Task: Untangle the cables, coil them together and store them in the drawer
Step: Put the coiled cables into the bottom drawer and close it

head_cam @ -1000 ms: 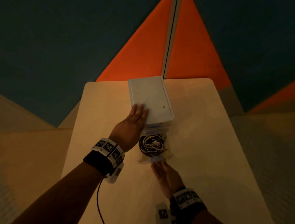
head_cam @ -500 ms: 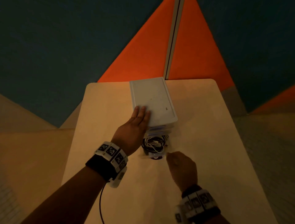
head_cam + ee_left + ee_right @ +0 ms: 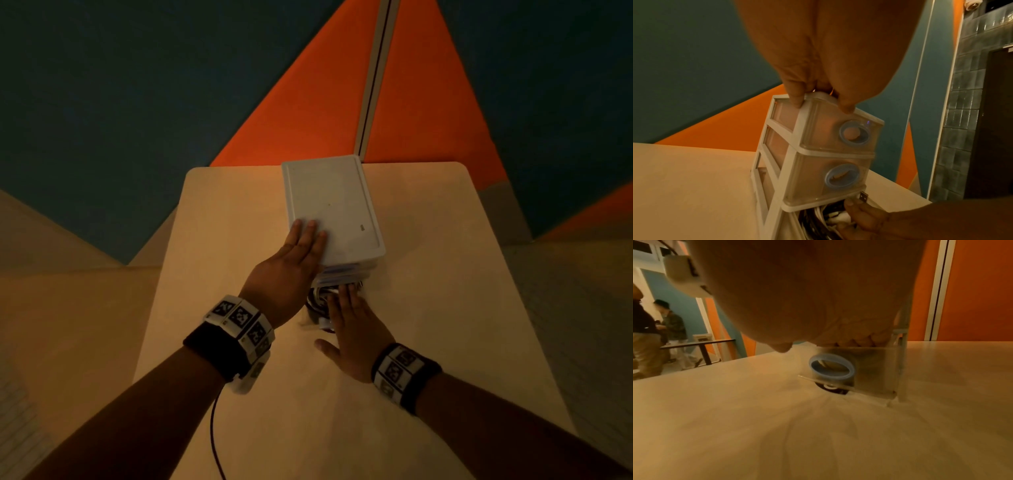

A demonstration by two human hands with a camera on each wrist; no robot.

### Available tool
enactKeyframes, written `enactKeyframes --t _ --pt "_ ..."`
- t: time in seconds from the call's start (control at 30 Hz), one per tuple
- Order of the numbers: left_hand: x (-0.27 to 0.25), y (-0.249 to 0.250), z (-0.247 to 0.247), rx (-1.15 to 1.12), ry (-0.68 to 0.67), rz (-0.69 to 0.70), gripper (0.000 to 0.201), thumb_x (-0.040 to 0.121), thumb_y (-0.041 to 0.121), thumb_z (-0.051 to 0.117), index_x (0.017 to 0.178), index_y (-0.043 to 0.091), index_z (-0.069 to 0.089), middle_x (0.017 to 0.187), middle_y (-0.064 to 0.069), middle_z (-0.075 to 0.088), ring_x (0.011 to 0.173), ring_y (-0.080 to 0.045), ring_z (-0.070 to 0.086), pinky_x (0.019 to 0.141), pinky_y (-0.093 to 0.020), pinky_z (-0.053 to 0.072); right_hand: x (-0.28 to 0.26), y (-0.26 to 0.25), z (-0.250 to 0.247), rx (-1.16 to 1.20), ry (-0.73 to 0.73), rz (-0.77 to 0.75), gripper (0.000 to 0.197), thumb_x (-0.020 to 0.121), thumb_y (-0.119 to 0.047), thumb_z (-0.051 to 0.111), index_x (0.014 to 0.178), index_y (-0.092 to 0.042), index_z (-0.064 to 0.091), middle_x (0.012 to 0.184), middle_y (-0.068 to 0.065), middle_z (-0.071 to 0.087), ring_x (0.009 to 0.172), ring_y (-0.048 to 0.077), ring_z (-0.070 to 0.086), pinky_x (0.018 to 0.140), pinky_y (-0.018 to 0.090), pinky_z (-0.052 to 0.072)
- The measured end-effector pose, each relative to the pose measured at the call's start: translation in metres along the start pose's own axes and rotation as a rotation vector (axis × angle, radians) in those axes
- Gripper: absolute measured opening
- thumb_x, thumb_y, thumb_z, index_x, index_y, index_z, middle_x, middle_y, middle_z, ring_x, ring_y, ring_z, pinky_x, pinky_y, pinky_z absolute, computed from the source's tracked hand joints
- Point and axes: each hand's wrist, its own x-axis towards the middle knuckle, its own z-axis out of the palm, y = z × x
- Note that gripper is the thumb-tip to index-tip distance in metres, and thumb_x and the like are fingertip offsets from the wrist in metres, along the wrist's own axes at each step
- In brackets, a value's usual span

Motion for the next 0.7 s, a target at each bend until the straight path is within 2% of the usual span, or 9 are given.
enactKeyframes --t 0.07,0.13,0.2,0.3,0.4,0.47,0.5,0.6,0.7 --pt "0.000 0.000 -0.001 -0.011 -0.009 -0.004 0.060 0.102 0.023 0.044 0.155 0.004 0.027 0.162 -0.018 0.025 0.149 -0.038 0.020 0.106 -0.046 0.044 0.001 -0.002 -0.002 -0.012 -0.025 0.037 0.096 0.091 -0.072 0.009 0.160 -0.007 -0.004 0.167 0.020 -0.013 0.155 0.036 -0.011 0.125 0.046 0.001" --pt "0.003 0.000 -0.006 -0.019 -0.034 -0.016 0.060 0.102 0.026 0.037 0.156 0.004 0.024 0.163 -0.018 0.022 0.150 -0.038 0.017 0.107 -0.049 0.043 0.003 -0.004 -0.007 -0.013 -0.039 0.066 0.082 0.103 -0.057 0.026 0.159 -0.005 -0.004 0.167 0.021 -0.013 0.155 0.037 -0.010 0.125 0.046 0.000" --pt "0.005 0.000 -0.011 -0.022 -0.064 -0.019 0.061 0.102 0.029 0.027 0.157 0.005 0.019 0.164 -0.018 0.017 0.151 -0.038 0.013 0.113 -0.050 0.039 0.007 -0.004 -0.009 0.003 -0.033 0.066 0.072 0.107 -0.043 0.030 0.159 -0.002 0.000 0.167 0.023 -0.008 0.155 0.038 -0.006 0.125 0.046 0.001" --pt "0.007 0.001 -0.013 -0.006 -0.110 -0.048 0.060 0.105 0.026 0.026 0.159 0.010 0.004 0.167 -0.012 0.001 0.154 -0.032 -0.002 0.120 -0.043 0.029 0.008 0.006 -0.010 0.066 -0.016 -0.002 0.066 0.108 -0.031 0.034 0.160 -0.001 0.006 0.167 0.022 -0.002 0.156 0.037 -0.003 0.126 0.043 0.005" --pt "0.006 0.007 -0.021 0.009 -0.155 -0.073 0.066 0.096 0.031 0.010 0.159 0.012 -0.003 0.167 -0.009 -0.008 0.154 -0.029 -0.009 0.120 -0.039 0.025 0.002 0.020 -0.007 0.335 0.159 -0.046 0.063 0.105 -0.038 0.042 0.158 -0.007 0.026 0.167 0.013 0.017 0.155 0.028 0.017 0.123 0.039 0.024" --pt "0.006 0.008 -0.022 0.011 -0.166 -0.074 0.069 0.094 0.031 0.008 0.159 0.012 -0.004 0.167 -0.010 -0.009 0.153 -0.029 -0.010 0.121 -0.038 0.023 0.001 0.026 0.001 0.323 0.229 -0.026 0.062 0.102 -0.035 0.052 0.155 -0.006 0.036 0.164 0.014 0.028 0.151 0.028 0.030 0.117 0.038 0.033" --pt "0.007 0.007 -0.020 0.016 -0.166 -0.074 0.065 0.098 0.030 0.011 0.159 0.012 -0.004 0.167 -0.010 -0.009 0.153 -0.029 -0.009 0.121 -0.038 0.022 0.002 0.023 0.004 0.269 0.229 -0.017 0.061 0.101 -0.032 0.054 0.152 -0.002 0.039 0.161 0.019 0.031 0.149 0.033 0.034 0.115 0.040 0.035" --pt "0.006 0.004 -0.014 0.002 -0.124 -0.065 0.061 0.106 0.028 0.024 0.159 0.011 0.000 0.167 -0.010 -0.004 0.154 -0.030 -0.006 0.121 -0.040 0.024 0.010 0.003 0.013 0.131 0.169 0.042 0.064 0.100 -0.023 0.046 0.152 0.010 0.028 0.161 0.031 0.019 0.150 0.045 0.025 0.121 0.048 0.025" --pt "0.006 0.003 -0.011 -0.006 -0.128 -0.054 0.062 0.106 0.025 0.030 0.159 0.011 0.001 0.167 -0.011 -0.003 0.154 -0.031 -0.005 0.120 -0.040 0.026 0.014 -0.012 0.005 0.080 0.172 0.126 0.068 0.106 -0.031 0.035 0.155 0.010 0.012 0.165 0.029 0.004 0.153 0.044 0.011 0.125 0.051 0.017"
